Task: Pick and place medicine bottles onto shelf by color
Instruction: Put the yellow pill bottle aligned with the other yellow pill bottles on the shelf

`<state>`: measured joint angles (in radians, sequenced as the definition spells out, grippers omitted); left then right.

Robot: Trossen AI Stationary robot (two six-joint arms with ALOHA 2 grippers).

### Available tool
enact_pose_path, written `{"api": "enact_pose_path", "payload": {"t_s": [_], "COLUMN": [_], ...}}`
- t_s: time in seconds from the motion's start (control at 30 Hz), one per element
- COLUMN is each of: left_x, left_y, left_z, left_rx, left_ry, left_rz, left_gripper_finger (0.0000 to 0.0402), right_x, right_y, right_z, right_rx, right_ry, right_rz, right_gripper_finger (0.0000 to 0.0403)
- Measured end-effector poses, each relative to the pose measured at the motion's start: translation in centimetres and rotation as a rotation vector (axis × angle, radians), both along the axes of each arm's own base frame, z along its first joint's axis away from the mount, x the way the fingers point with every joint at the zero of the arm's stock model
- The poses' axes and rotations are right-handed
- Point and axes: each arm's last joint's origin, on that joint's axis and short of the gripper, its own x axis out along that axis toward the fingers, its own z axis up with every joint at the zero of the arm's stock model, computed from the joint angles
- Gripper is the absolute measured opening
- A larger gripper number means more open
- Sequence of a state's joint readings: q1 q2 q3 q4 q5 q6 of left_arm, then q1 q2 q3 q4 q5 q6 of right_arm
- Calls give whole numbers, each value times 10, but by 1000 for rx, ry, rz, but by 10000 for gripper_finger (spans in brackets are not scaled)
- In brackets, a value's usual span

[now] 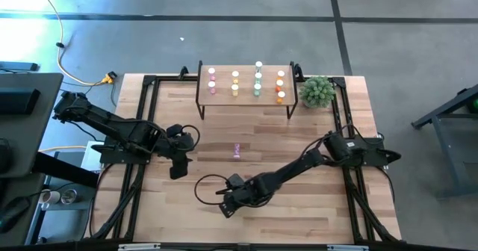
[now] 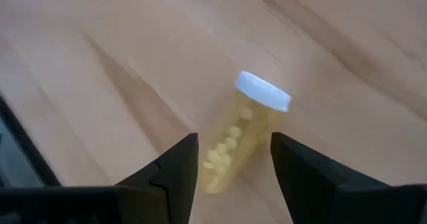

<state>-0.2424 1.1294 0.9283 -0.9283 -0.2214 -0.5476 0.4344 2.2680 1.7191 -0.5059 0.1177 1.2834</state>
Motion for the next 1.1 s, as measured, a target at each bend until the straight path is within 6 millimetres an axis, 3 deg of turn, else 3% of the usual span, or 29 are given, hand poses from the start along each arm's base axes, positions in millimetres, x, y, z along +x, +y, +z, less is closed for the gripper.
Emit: {"api": "enact_pose_path", "payload": {"t_s": [0.5,1.1], "left_x": [0,-9], "left_y": [0,-6], "left_z": [0,-4], "left_rx": [-9,-226], "left_ry": [4,138], "left_rz": [-4,-60], "left_gripper_finger": [186,186], "right_x": [0,-4], "right_y": [-5,-6], "right_z": [-14,-17], "right_rx": [55,25], "right_ry": [104,147], "right_rz": [40,94], "right_gripper_finger": [158,99]}}
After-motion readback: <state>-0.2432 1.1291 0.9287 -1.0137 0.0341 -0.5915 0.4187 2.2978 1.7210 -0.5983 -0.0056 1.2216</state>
